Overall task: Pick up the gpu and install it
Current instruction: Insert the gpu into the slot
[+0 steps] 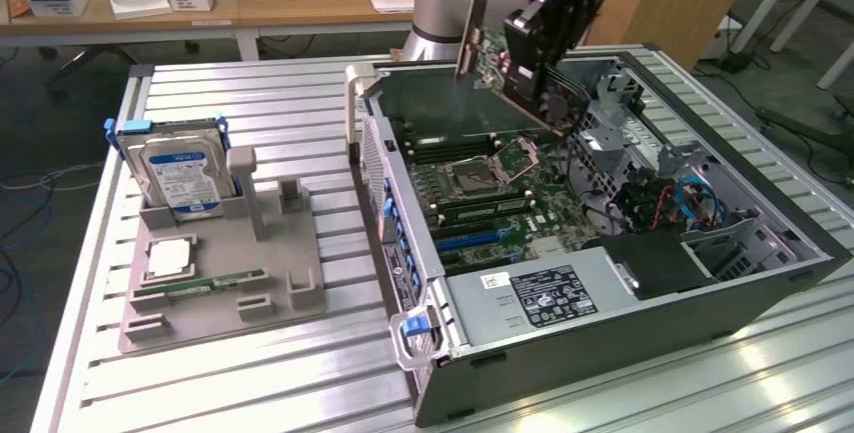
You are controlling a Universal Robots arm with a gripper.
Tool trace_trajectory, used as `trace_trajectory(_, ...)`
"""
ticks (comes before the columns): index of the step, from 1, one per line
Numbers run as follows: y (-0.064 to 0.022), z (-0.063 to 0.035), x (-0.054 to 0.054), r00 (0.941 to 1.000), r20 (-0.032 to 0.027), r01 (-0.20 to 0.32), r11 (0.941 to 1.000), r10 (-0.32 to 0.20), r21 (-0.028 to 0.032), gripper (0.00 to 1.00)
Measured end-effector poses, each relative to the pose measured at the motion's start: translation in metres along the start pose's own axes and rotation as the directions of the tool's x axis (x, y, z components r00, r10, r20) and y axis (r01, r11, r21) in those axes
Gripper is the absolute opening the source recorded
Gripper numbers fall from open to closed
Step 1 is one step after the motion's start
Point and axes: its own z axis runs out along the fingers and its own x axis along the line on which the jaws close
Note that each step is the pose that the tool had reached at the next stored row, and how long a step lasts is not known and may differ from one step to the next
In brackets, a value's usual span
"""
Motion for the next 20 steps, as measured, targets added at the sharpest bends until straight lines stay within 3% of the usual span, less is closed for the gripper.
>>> trace_trajectory(9, -0.0001, 0.0000, 0.0000, 0.9946, -0.0010, 0.104, 0.9946, -0.104, -0.0017, 0.27)
trace_trajectory(20, -0.0001, 0.0000, 0.0001, 0.9755, -0.0019, 0.220, 0.9755, -0.220, -0.0039, 0.27)
